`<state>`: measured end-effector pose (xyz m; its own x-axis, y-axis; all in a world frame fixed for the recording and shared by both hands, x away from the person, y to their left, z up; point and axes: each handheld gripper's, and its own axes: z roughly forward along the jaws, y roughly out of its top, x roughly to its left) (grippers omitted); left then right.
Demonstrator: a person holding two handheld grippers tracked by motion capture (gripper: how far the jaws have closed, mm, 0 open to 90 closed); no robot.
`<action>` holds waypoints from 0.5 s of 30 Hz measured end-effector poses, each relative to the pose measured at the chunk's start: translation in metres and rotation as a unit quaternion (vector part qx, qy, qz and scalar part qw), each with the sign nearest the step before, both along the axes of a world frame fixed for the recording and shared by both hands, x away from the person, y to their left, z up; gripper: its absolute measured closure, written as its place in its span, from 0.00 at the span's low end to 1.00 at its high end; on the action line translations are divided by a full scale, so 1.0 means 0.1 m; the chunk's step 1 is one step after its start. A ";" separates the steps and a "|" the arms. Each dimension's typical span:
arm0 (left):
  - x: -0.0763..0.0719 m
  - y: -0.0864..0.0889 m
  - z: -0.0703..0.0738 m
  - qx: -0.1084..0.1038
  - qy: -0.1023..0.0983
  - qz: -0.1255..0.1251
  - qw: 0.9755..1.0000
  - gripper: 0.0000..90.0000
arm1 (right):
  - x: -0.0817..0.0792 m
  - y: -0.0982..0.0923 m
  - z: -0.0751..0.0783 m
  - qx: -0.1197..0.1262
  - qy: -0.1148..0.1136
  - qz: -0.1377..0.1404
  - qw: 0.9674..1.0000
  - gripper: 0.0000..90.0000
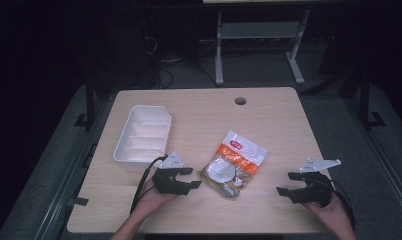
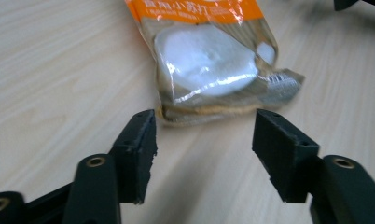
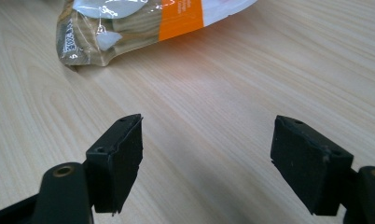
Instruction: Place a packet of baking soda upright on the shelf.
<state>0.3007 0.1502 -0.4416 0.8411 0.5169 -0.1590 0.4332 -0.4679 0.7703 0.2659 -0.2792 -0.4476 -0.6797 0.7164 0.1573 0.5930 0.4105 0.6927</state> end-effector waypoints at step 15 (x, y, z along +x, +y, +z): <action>0.25 -0.45 0.08 0.040 0.016 -0.039 0.998 0.85 | 0.41 0.08 0.13 0.044 0.021 -0.027 0.998 0.24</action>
